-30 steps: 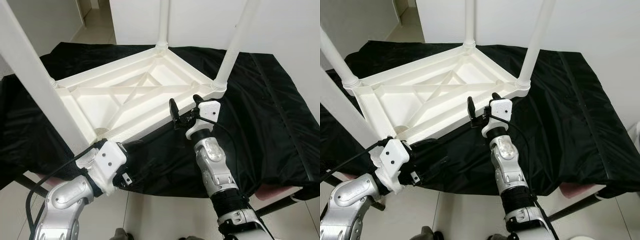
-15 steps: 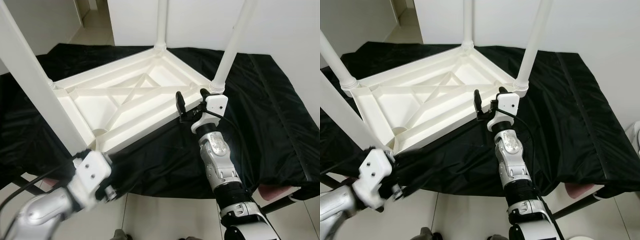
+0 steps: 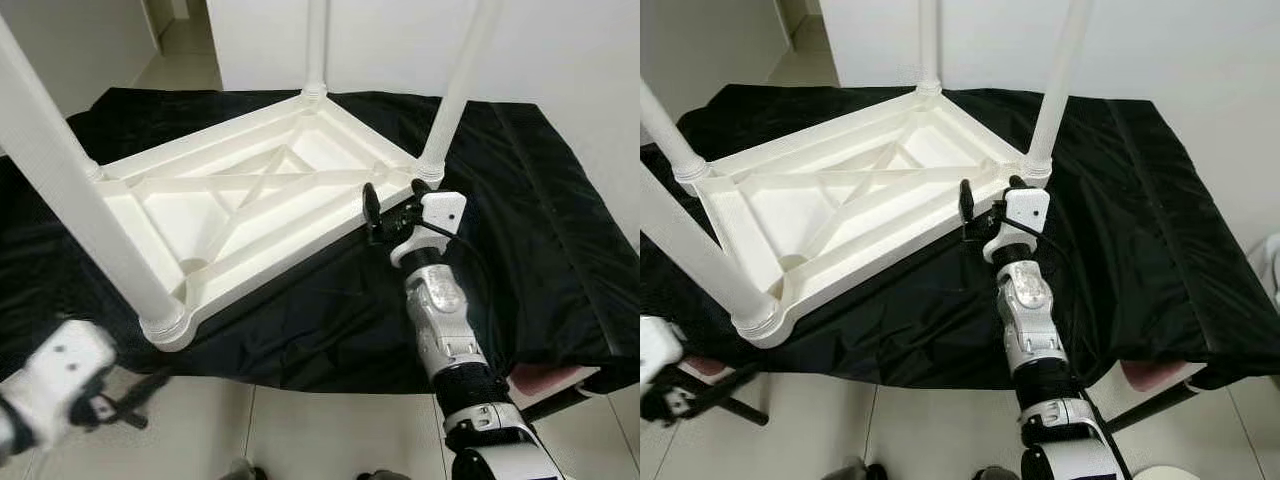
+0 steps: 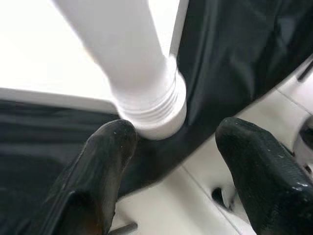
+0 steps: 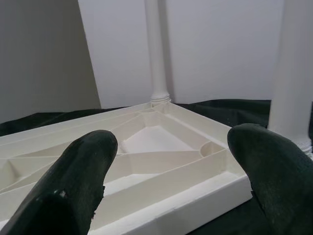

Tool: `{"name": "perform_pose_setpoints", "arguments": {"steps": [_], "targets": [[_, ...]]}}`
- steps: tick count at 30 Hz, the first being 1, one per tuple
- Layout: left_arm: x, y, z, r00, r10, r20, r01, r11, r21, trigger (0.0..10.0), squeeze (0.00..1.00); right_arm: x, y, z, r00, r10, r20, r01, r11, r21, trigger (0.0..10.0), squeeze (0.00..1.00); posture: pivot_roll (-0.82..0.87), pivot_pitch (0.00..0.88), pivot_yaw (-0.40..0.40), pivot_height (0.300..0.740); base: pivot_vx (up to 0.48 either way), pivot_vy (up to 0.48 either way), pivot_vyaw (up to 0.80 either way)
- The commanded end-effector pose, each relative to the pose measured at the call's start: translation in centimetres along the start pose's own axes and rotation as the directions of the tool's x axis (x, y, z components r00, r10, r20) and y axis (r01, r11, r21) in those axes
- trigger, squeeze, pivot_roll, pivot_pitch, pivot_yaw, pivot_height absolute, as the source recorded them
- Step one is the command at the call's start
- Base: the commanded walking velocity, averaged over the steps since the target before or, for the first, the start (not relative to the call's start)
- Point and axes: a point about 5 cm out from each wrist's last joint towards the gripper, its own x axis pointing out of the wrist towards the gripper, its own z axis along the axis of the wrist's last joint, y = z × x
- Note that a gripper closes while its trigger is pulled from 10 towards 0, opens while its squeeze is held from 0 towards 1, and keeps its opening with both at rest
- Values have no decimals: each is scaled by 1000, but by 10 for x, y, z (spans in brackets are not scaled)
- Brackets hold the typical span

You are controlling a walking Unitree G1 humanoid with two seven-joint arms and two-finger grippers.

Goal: Building children table

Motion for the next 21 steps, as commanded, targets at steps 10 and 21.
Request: {"name": "perform_pose_setpoints", "arguments": {"steps": [10,21], "targets": [[7,49,-10,948,315,-41,-312,948,56,10000,0,-10,6,-7,1000,13,-16,-13,1000,5,10000,0,2,120,58,740,0,0,0],[35,50,14,840,522,147,-522,852,-39,10000,0,-10,10,-7,1000,20,-15,-20,1000,15,10000,0,-3,118,37,740,0,0,0]]}}
